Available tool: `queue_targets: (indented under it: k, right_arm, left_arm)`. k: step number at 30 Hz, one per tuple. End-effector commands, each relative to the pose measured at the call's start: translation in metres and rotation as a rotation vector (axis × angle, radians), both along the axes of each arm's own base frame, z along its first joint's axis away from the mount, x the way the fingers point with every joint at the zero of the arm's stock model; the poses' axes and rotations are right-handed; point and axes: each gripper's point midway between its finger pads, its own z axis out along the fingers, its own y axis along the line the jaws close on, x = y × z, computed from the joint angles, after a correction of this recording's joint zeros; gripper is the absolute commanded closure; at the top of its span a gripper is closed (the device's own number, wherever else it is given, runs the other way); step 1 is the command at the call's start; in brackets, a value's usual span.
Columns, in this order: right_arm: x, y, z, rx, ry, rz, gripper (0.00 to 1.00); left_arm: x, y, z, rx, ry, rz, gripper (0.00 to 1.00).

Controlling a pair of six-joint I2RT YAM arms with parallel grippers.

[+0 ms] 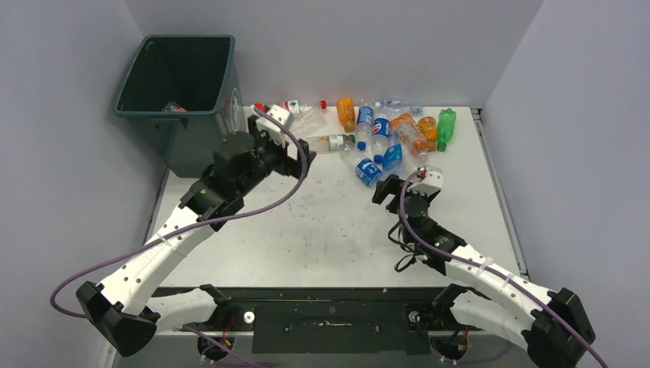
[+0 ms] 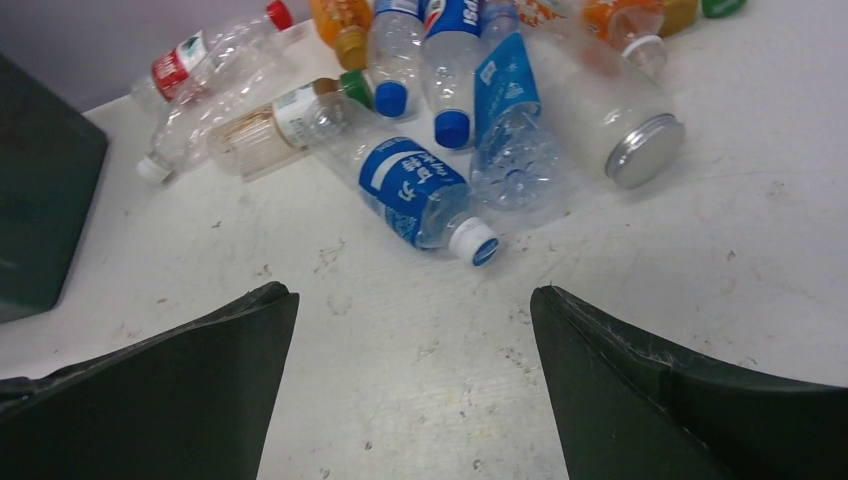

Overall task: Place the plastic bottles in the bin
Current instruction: Pick up the plastic bottle at the center of the board.

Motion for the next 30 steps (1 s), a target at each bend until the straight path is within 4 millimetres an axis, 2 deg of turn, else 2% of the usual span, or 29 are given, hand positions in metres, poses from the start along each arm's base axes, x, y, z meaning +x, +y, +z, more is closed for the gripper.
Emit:
queue_targets:
  k: [1, 4, 6, 7, 11, 24, 30]
  right_arm:
    - [0.026, -0.006, -0.014, 0.135, 0.035, -0.009, 0.10]
    - [0.043, -0.013, -0.021, 0.127, 0.037, -0.045, 0.10]
    - [0.055, -0.016, -0.027, 0.111, 0.028, -0.060, 0.10]
    - [0.061, -0.015, -0.035, 0.094, 0.035, -0.052, 0.10]
    - [0.082, -0.008, -0.046, 0.020, 0.003, -0.005, 0.09]
    - [0.108, 0.001, -0.090, -0.134, 0.053, 0.086, 0.08]
    - [0.122, 0.021, -0.102, -0.114, 0.079, 0.151, 0.04]
  left_arm:
    - [-0.024, 0.008, -0.063, 0.094, 0.095, -0.053, 0.04]
    - [-0.032, 0.014, -0.072, 0.027, 0.080, -0.031, 0.04]
    - [-0.036, 0.018, -0.071, -0.003, 0.060, -0.021, 0.04]
    - [-0.037, 0.020, -0.070, -0.015, 0.053, -0.008, 0.04]
    - [-0.040, 0.026, -0.062, -0.036, 0.029, 0.038, 0.04]
    - [-0.041, 0.027, -0.066, 0.004, 0.011, 0.061, 0.04]
    - [-0.038, 0.026, -0.073, 0.028, 0.020, 0.068, 0.04]
